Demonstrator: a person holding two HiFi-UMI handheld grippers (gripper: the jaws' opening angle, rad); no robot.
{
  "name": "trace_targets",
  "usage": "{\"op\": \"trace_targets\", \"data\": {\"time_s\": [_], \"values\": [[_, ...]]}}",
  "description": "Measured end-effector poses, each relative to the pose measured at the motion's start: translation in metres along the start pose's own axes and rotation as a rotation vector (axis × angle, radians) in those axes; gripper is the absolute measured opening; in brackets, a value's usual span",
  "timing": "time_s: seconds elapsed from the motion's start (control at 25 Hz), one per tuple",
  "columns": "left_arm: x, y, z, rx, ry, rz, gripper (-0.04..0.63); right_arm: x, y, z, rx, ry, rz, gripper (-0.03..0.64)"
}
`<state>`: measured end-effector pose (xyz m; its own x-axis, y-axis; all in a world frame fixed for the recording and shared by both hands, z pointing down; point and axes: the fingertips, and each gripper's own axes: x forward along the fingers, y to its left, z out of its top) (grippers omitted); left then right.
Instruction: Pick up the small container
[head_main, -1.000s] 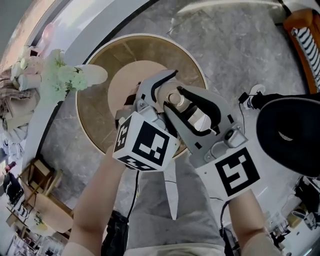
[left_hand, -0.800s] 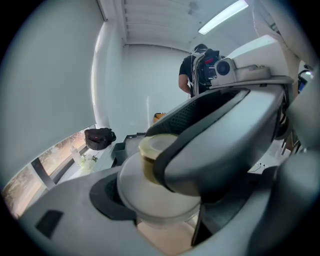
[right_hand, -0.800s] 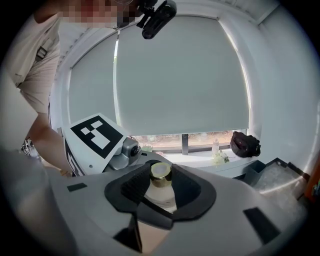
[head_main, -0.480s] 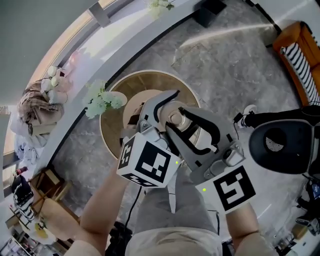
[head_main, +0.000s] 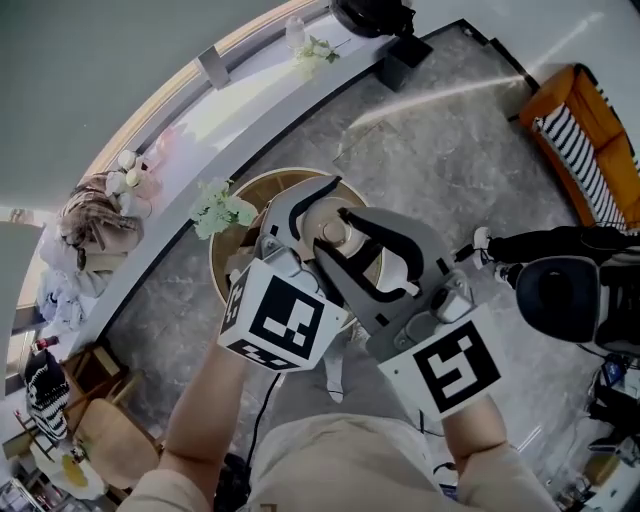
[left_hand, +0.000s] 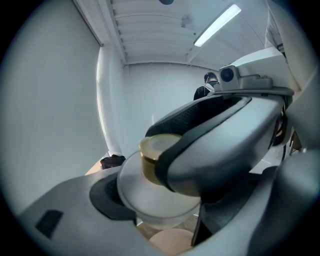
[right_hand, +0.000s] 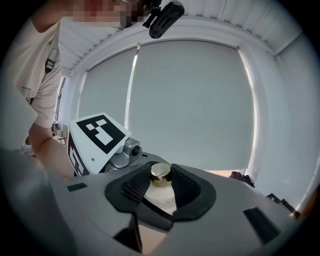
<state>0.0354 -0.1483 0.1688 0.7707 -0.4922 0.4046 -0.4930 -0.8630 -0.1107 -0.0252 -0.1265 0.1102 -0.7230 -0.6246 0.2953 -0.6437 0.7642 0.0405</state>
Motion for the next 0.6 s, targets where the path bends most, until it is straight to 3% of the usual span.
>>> {"op": "trace_targets", "data": {"time_s": [0.28, 0.6], "values": [[-0.047, -0.021, 0.063, 0.071, -0.034, 0.039, 0.350, -0.047, 0.028, 0.061, -0.077, -0.072, 0.008, 0.127], [-0.098, -0.049, 0.092, 0.083, -0.027, 0.052, 0.350, -0.080, 0.071, 0.102, -0.119, -0.126, 0.053, 0.127]]}}
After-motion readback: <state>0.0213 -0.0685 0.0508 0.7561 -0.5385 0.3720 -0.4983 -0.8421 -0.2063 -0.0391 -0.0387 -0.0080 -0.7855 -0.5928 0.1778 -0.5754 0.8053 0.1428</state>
